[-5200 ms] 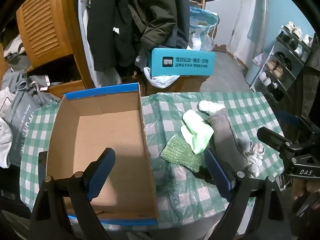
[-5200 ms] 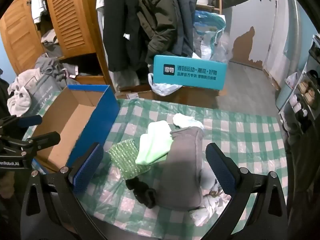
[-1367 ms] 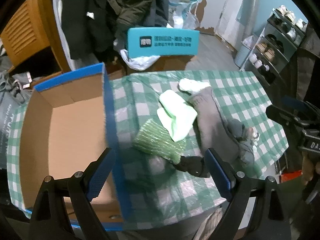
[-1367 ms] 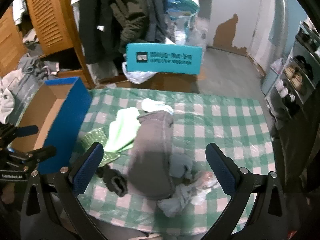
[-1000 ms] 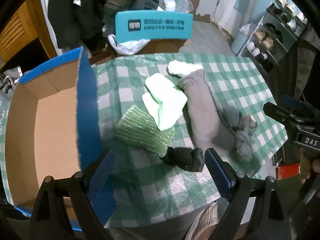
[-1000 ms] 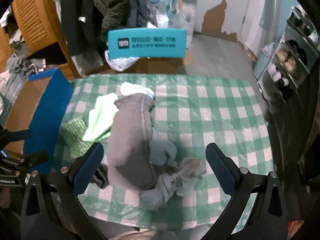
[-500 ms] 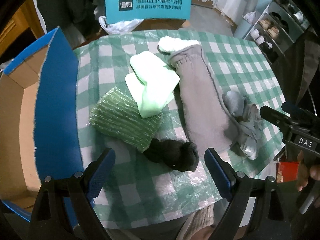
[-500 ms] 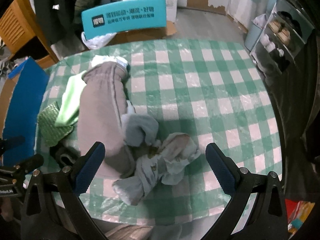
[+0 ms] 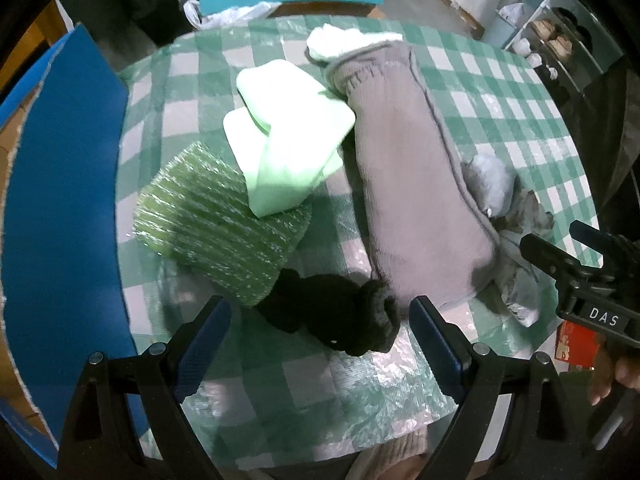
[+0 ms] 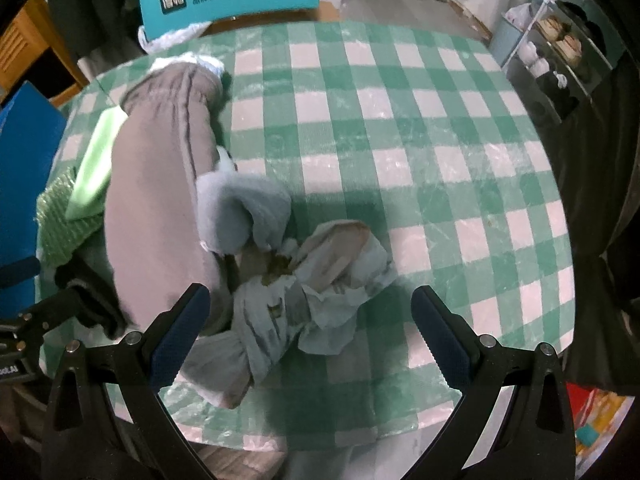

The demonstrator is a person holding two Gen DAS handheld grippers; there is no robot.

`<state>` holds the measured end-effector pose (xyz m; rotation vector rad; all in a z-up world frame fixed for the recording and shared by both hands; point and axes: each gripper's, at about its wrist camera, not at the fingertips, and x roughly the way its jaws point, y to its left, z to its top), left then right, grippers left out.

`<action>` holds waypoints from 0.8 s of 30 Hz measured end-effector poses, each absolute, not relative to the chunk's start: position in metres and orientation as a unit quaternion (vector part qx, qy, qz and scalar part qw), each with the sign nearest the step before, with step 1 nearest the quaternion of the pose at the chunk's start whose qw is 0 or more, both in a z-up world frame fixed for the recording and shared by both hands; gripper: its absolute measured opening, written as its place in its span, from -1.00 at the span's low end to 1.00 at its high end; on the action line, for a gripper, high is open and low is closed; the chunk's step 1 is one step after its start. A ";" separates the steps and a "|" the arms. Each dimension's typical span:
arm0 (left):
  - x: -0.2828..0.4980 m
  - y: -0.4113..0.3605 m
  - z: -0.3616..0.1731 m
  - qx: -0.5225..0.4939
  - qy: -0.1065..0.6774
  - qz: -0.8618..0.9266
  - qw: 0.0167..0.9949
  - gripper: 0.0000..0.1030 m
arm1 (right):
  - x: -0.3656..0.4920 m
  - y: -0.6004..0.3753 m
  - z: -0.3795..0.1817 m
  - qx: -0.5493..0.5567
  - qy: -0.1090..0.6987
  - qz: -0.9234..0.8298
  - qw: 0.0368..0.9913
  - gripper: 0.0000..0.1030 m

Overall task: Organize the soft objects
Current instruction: 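Reach the right tool to the crumpled grey cloth while the left tool reaches the black glove, then close the right tool on the grey cloth while the left tool grasps the black glove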

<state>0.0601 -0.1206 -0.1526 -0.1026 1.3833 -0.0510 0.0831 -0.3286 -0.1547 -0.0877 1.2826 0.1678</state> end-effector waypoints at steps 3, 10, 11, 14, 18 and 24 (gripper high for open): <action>0.061 -0.121 -0.159 -0.051 0.644 -0.026 0.763 0.79 | 0.084 -0.331 -0.161 -0.040 0.604 0.074 0.792 0.92; 0.062 -0.119 -0.167 -0.062 0.655 -0.035 0.752 0.51 | 0.087 -0.328 -0.171 -0.043 0.617 0.077 0.782 0.70; 0.062 -0.119 -0.167 -0.063 0.655 -0.036 0.752 0.47 | 0.086 -0.328 -0.172 -0.044 0.617 0.079 0.782 0.66; 0.060 -0.120 -0.165 -0.066 0.652 -0.049 0.753 0.26 | 0.085 -0.326 -0.172 -0.047 0.616 0.086 0.781 0.50; 0.058 -0.122 -0.163 -0.055 0.647 -0.060 0.758 0.02 | 0.081 -0.322 -0.173 -0.048 0.618 0.102 0.778 0.28; 0.055 -0.121 -0.160 -0.061 0.638 -0.081 0.763 -0.31 | 0.078 -0.314 -0.171 -0.045 0.621 0.127 0.772 -0.27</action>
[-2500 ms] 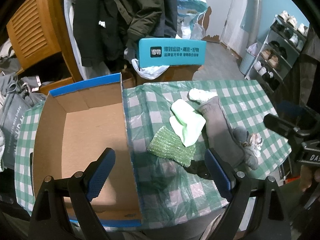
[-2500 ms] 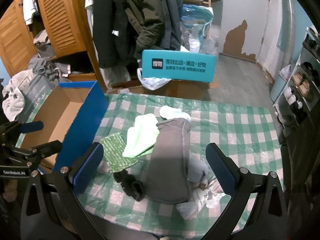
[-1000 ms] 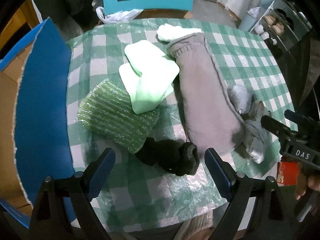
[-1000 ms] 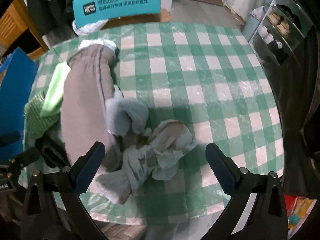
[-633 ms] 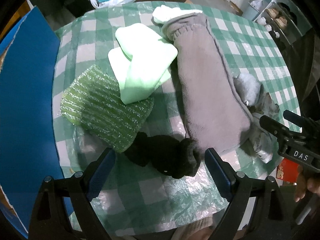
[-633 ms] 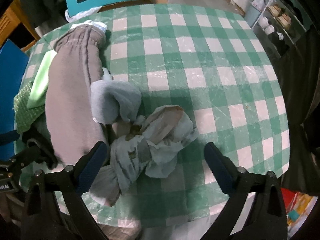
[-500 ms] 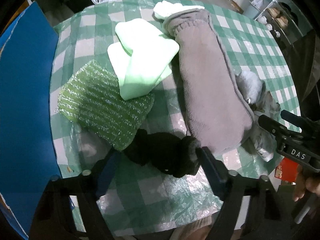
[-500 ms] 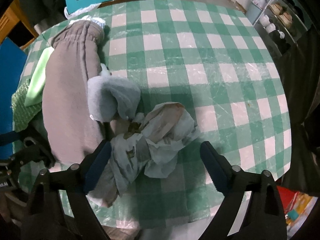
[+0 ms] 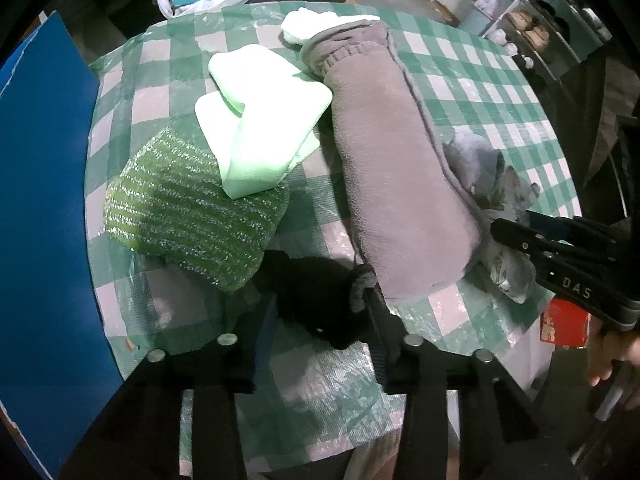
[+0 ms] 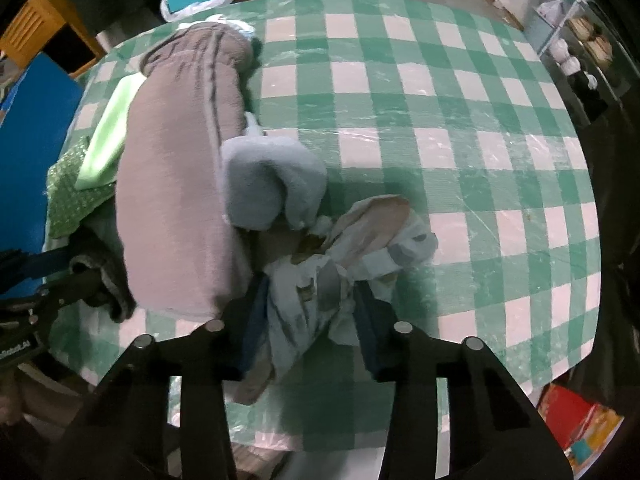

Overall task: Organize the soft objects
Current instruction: 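Close the right tool on the grey cloth while the left tool grasps the black glove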

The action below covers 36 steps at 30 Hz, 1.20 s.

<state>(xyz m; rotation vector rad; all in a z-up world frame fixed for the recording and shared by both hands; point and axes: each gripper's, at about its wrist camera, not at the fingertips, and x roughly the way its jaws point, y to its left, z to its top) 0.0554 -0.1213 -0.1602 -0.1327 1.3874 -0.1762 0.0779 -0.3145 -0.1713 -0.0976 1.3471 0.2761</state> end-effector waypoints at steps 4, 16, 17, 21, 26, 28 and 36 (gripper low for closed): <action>0.051 -0.117 -0.156 -0.061 0.633 -0.088 0.766 -0.38 | 0.075 -0.312 -0.168 -0.044 0.621 0.132 0.771 -0.34; 0.039 -0.109 -0.134 -0.069 0.618 -0.106 0.776 -0.39 | 0.064 -0.312 -0.131 -0.047 0.595 0.147 0.789 -0.35; 0.038 -0.108 -0.132 -0.070 0.618 -0.107 0.776 -0.39 | 0.064 -0.313 -0.129 -0.045 0.593 0.148 0.790 -0.35; 0.033 -0.105 -0.123 -0.081 0.612 -0.114 0.778 -0.39 | 0.064 -0.314 -0.119 -0.041 0.586 0.152 0.795 -0.35; 0.029 -0.101 -0.107 -0.085 0.599 -0.125 0.787 -0.39 | 0.061 -0.310 -0.107 -0.039 0.575 0.161 0.802 -0.35; 0.027 -0.100 -0.102 -0.083 0.593 -0.127 0.791 -0.39 | 0.061 -0.306 -0.103 -0.041 0.570 0.165 0.804 -0.35; 0.027 -0.095 -0.099 -0.085 0.587 -0.129 0.795 -0.39 | 0.059 -0.292 -0.095 -0.047 0.561 0.183 0.806 -0.35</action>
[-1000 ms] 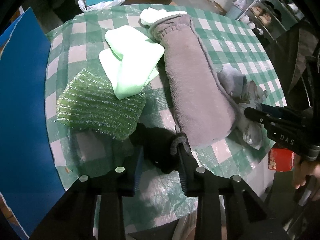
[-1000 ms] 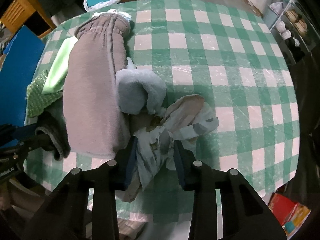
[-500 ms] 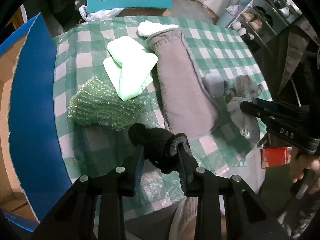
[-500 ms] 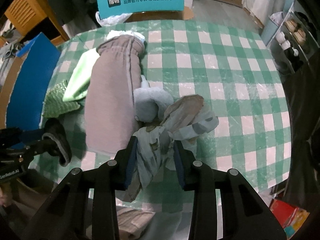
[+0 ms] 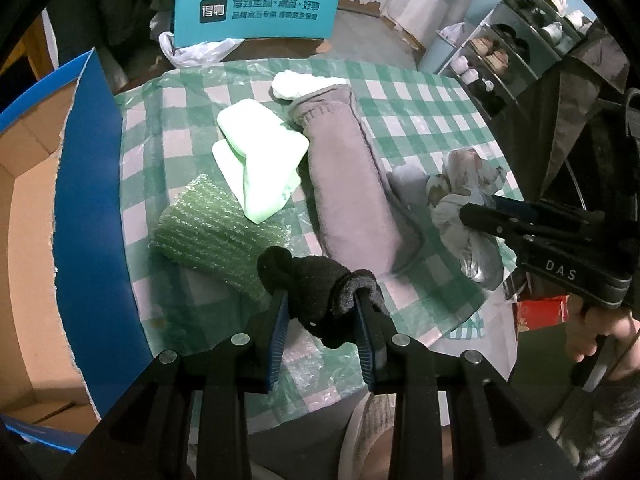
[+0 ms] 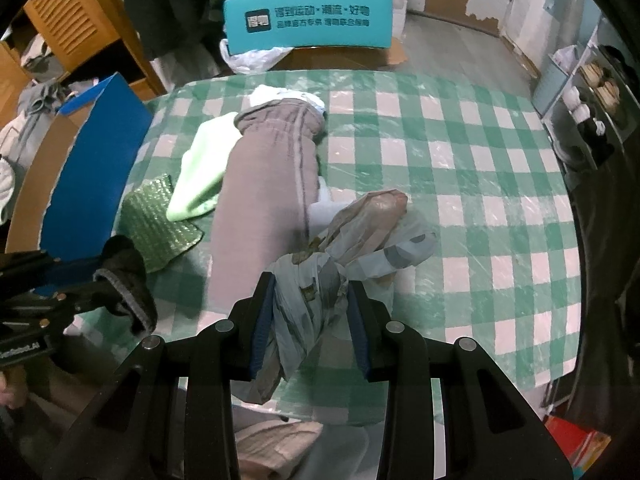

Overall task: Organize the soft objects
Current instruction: 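Close the right tool on the grey cloth while the left tool grasps the black glove, then lift the grey cloth with the right tool while the left tool carries the glove toward the shoebox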

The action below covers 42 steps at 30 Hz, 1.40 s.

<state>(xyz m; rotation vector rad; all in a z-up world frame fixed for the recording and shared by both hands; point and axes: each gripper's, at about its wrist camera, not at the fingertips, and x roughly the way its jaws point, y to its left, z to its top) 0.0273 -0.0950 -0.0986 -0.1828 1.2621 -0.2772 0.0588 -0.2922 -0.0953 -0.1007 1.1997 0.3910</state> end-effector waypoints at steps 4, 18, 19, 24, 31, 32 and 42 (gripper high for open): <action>0.026 -0.093 -0.090 -0.079 0.576 -0.126 0.804 -0.39 | 0.058 -0.285 -0.088 -0.053 0.553 0.191 0.809 -0.35; 0.021 -0.074 -0.049 -0.061 0.528 -0.110 0.840 -0.39 | 0.053 -0.254 -0.052 -0.061 0.518 0.229 0.822 -0.35; 0.021 -0.072 -0.048 -0.061 0.527 -0.110 0.841 -0.39 | 0.053 -0.251 -0.051 -0.062 0.517 0.231 0.822 -0.35; 0.020 -0.063 -0.041 -0.060 0.517 -0.102 0.848 -0.39 | 0.052 -0.241 -0.043 -0.063 0.510 0.241 0.824 -0.35; 0.019 -0.046 -0.034 -0.066 0.508 -0.087 0.854 -0.39 | 0.050 -0.223 -0.031 -0.068 0.499 0.255 0.826 -0.35; 0.018 -0.044 -0.033 -0.067 0.506 -0.085 0.856 -0.39 | 0.050 -0.219 -0.029 -0.069 0.497 0.258 0.825 -0.35; 0.012 -0.020 -0.026 -0.076 0.495 -0.069 0.863 -0.39 | 0.050 -0.189 -0.016 -0.078 0.484 0.280 0.825 -0.35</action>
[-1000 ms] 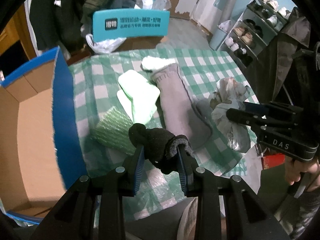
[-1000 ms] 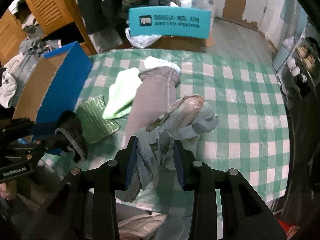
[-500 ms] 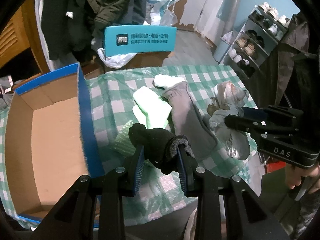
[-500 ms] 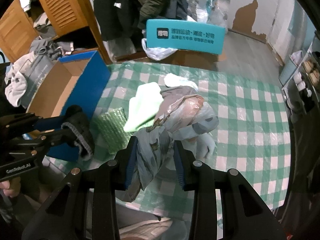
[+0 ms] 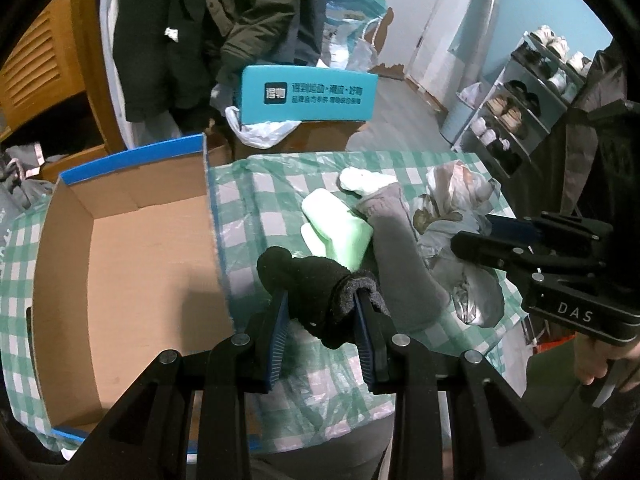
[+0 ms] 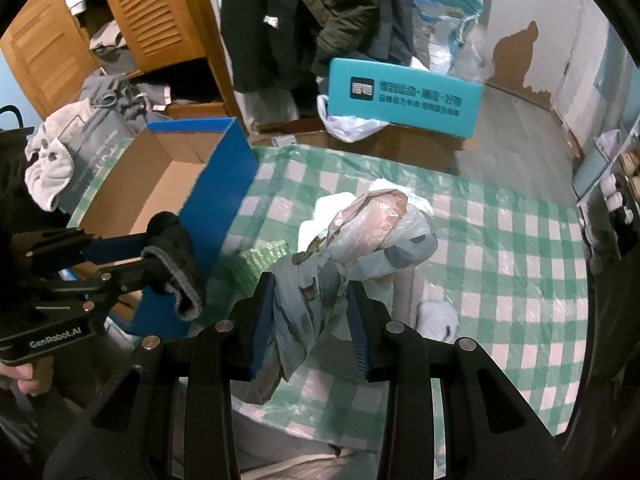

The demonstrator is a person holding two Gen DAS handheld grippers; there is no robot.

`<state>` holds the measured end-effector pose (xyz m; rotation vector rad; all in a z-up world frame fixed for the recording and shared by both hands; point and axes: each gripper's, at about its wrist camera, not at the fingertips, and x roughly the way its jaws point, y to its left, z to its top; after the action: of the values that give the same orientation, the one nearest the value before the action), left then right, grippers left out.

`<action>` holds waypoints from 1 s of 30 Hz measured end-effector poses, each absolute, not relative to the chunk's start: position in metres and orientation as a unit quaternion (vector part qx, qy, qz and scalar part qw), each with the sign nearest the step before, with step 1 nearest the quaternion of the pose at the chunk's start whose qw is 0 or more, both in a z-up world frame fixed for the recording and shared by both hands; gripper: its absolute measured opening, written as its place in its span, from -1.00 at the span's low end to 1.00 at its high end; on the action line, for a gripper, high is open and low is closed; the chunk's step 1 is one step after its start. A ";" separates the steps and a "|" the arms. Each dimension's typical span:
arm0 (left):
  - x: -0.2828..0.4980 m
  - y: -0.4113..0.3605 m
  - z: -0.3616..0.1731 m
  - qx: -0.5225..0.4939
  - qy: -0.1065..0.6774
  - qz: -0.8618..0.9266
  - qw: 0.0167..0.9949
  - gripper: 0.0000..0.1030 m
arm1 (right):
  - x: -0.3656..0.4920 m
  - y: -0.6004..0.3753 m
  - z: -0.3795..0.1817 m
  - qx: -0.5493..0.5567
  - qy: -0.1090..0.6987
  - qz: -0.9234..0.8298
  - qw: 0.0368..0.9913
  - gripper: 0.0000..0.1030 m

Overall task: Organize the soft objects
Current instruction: 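Lift the grey cloth with the right tool while the left tool carries the glove toward the shoebox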

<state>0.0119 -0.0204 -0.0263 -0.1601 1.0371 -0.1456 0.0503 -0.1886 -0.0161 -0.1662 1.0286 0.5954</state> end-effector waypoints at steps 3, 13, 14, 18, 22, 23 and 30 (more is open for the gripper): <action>0.010 -0.011 -0.024 -0.079 0.490 -0.062 0.866 -0.39 | 0.051 -0.180 -0.013 -0.082 0.481 0.285 0.825 -0.35; 0.004 0.019 -0.018 -0.093 0.477 -0.043 0.873 -0.39 | 0.052 -0.146 -0.005 -0.088 0.473 0.307 0.821 -0.35; 0.003 0.021 -0.017 -0.094 0.476 -0.041 0.873 -0.39 | 0.053 -0.141 -0.004 -0.089 0.473 0.309 0.820 -0.35; 0.001 0.035 -0.016 -0.101 0.473 -0.032 0.875 -0.39 | 0.053 -0.126 0.001 -0.094 0.469 0.319 0.819 -0.35; -0.001 0.049 -0.017 -0.109 0.470 -0.022 0.875 -0.39 | 0.053 -0.108 0.005 -0.099 0.464 0.330 0.816 -0.35; -0.002 0.052 -0.017 -0.111 0.470 -0.020 0.876 -0.39 | 0.052 -0.105 0.005 -0.100 0.464 0.332 0.816 -0.35; -0.008 0.080 -0.016 -0.123 0.463 0.004 0.878 -0.39 | 0.052 -0.072 0.004 -0.113 0.464 0.349 0.806 -0.35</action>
<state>-0.0078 0.0801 -0.0161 -0.2560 0.9665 0.0073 0.0518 -0.0717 0.0038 -0.2415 0.9920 0.7472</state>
